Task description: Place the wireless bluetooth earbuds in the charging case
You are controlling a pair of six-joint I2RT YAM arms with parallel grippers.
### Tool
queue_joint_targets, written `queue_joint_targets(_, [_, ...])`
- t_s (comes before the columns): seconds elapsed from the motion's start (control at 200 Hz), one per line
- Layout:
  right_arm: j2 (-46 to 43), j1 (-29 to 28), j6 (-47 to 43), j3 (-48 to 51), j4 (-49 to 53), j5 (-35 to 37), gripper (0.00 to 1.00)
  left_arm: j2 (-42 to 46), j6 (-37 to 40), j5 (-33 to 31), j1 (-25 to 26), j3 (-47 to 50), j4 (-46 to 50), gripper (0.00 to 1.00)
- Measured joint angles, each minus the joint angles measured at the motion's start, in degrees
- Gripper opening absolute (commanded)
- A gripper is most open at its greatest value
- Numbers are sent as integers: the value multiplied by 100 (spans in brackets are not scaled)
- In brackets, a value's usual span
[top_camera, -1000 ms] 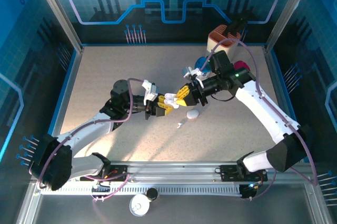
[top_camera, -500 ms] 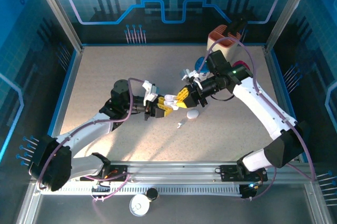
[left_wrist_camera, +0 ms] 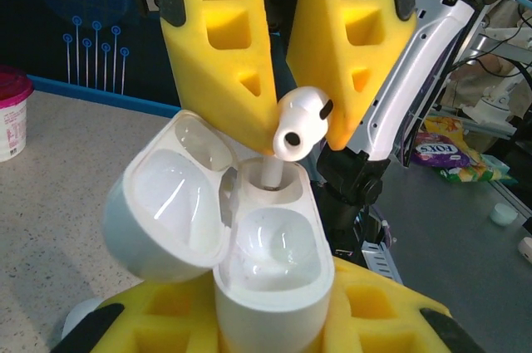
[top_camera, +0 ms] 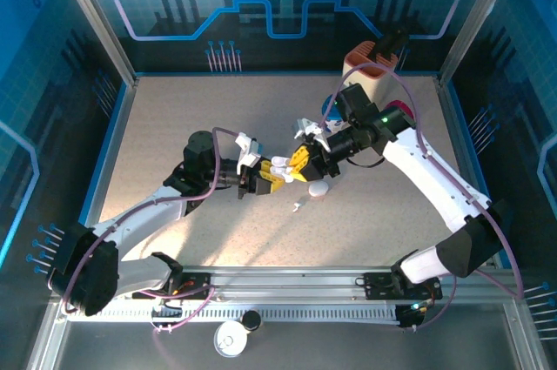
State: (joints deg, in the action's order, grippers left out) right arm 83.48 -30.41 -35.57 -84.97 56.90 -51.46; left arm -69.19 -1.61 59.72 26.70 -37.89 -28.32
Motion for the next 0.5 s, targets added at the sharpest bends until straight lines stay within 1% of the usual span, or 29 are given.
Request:
queue_joint_targets(0.08, [0, -28, 28, -2, -39, 83, 24, 0, -2, -13, -9, 0, 24, 20])
queue_joint_targets(0.165, [0, -59, 138, -7, -87, 201, 33, 0, -2, -50, -28, 0, 66, 20])
queue_joint_targets(0.35, [-33, -116, 299, -7, -245, 435, 33, -2, -63, -153, -55, -2, 85, 20])
queue_joint_targets(0.5, [-63, -120, 424, -7, -358, 481, 33, -2, -111, -188, -61, -22, 70, 20])
